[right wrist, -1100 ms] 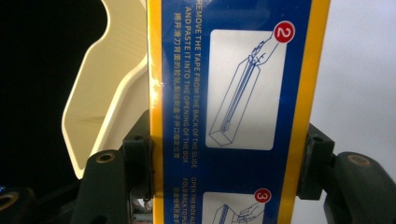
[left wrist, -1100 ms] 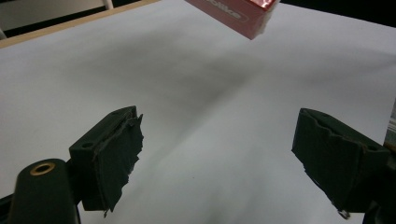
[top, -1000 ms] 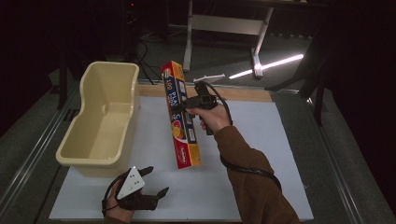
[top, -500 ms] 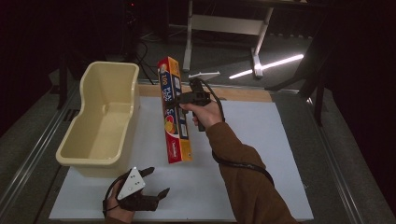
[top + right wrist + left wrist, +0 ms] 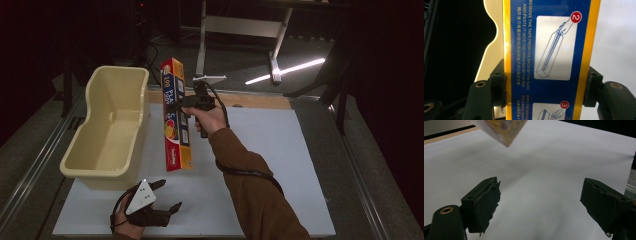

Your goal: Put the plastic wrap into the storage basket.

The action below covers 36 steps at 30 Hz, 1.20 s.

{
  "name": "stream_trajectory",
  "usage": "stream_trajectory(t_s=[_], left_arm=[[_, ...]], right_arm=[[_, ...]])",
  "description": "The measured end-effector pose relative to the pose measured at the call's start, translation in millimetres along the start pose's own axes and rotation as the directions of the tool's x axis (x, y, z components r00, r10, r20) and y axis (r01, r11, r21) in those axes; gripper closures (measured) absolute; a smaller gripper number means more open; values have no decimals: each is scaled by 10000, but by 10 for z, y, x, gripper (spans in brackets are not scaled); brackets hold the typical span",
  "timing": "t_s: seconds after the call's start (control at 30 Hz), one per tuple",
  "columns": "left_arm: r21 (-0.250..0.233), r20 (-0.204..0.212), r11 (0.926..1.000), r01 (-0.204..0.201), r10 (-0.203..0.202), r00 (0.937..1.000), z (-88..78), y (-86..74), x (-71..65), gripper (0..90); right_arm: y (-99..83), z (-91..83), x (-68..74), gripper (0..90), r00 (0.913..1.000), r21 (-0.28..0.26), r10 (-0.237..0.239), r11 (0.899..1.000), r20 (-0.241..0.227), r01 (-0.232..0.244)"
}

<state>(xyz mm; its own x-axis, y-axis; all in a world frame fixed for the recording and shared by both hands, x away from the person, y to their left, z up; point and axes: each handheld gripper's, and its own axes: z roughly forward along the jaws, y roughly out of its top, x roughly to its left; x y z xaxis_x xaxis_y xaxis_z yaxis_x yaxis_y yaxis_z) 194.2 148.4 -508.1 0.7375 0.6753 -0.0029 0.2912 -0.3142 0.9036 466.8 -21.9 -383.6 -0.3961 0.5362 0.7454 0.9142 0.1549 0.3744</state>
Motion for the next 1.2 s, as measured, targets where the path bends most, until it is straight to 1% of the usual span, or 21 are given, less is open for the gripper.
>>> stream_trajectory(t_s=[0.1,0.3,0.4,0.5,0.57,0.6,0.77,0.83,0.9,1.07,1.2], left_arm=[[-15,-10,10000,15,-15,10000,-1,1,1,154],[-60,-18,10000,45,-45,10000,-7,2,1,154],[-67,8,10000,26,-26,10000,-7,2,-5,154],[-28,50,10000,-3,4,10000,2,1,-12,154],[-34,54,10000,-18,18,10000,8,5,-15,154],[-31,48,10000,-21,21,10000,9,6,-15,154],[-38,62,10000,-6,6,10000,10,7,-11,154],[-46,69,10000,-13,13,10000,11,9,-13,154],[-39,74,10000,-16,16,10000,15,8,-14,154],[-61,84,10000,-54,54,10000,1,6,-24,154],[-85,95,10000,-51,52,9999,-1,9,-24,154]], right_arm=[[14,52,41,390,9999,-16,74,10000,-153,-75],[33,103,100,390,9993,-143,205,9997,-311,-209],[47,112,125,390,9983,-247,331,9991,-470,-343],[62,118,149,390,9980,-335,366,9987,-525,-384],[66,121,154,390,9976,-360,402,9985,-558,-422],[74,129,161,390,9967,-357,443,9983,-675,-468],[84,142,202,390,9957,-364,478,9980,-795,-508],[86,147,215,390,9937,-351,531,9978,-982,-568],[83,155,226,390,9901,-282,694,9969,-1223,-734],[86,187,279,390,9890,-363,729,9963,-1288,-782],[88,239,307,390,9819,-311,955,9943,-1633,-1019]])
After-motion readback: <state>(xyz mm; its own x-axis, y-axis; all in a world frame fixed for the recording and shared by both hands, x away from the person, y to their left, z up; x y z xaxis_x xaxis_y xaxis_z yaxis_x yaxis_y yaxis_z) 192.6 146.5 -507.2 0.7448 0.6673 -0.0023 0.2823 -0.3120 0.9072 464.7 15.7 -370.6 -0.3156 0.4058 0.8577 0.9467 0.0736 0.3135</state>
